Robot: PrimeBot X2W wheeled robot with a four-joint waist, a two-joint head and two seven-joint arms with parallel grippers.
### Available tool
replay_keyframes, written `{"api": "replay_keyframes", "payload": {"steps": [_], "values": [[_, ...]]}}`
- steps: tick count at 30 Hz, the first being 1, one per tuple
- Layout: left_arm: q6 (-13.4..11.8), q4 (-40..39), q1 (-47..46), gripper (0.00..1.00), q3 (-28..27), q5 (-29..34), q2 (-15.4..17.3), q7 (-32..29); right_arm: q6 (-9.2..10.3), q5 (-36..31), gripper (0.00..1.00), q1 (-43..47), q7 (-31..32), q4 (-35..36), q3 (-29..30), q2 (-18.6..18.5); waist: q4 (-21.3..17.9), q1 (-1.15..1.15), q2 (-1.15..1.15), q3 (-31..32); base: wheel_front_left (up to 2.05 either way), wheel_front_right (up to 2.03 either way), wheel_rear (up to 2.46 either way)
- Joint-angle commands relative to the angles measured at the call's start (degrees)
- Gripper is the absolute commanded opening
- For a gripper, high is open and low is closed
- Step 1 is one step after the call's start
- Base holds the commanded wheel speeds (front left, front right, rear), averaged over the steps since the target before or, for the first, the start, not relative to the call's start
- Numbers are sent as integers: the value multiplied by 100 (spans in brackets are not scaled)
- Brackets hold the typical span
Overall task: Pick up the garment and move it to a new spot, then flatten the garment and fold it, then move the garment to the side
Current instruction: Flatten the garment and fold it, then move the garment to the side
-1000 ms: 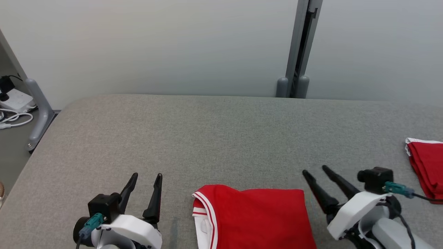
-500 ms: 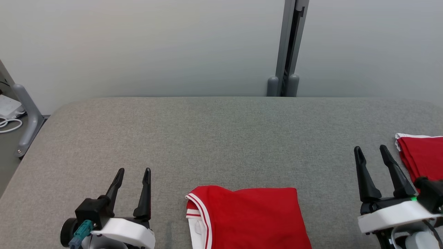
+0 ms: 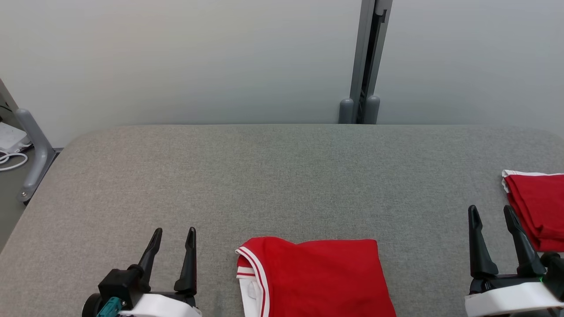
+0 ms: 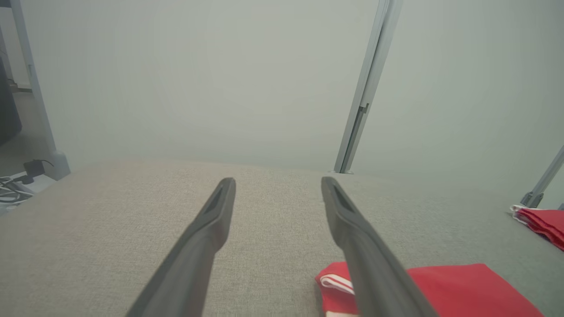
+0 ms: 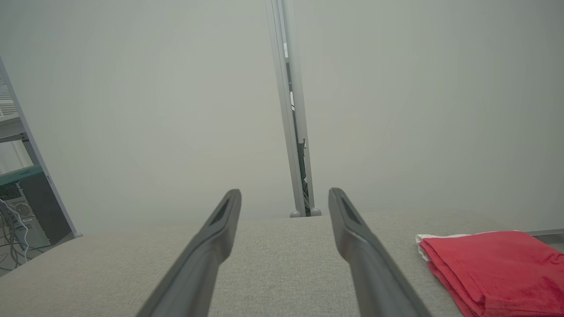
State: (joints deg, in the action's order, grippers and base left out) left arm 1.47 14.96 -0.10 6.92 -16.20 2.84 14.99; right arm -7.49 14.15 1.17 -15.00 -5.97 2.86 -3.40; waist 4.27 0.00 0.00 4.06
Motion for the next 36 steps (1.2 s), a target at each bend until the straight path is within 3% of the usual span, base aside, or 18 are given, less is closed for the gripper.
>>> {"api": "replay_keyframes", "payload": {"steps": [1, 36], "values": [[7, -4, 53, 100, 20, 3, 24, 23, 0, -25, 100, 67, -21, -19, 11, 11, 2, 0, 0, 10, 0, 0, 0], [-1, 16, -39, 100, 110, -36, 22, 23, 0, -152, 100, 25, -22, -218, -28, 39, 54, 0, 0, 7, 0, 0, 0]]}}
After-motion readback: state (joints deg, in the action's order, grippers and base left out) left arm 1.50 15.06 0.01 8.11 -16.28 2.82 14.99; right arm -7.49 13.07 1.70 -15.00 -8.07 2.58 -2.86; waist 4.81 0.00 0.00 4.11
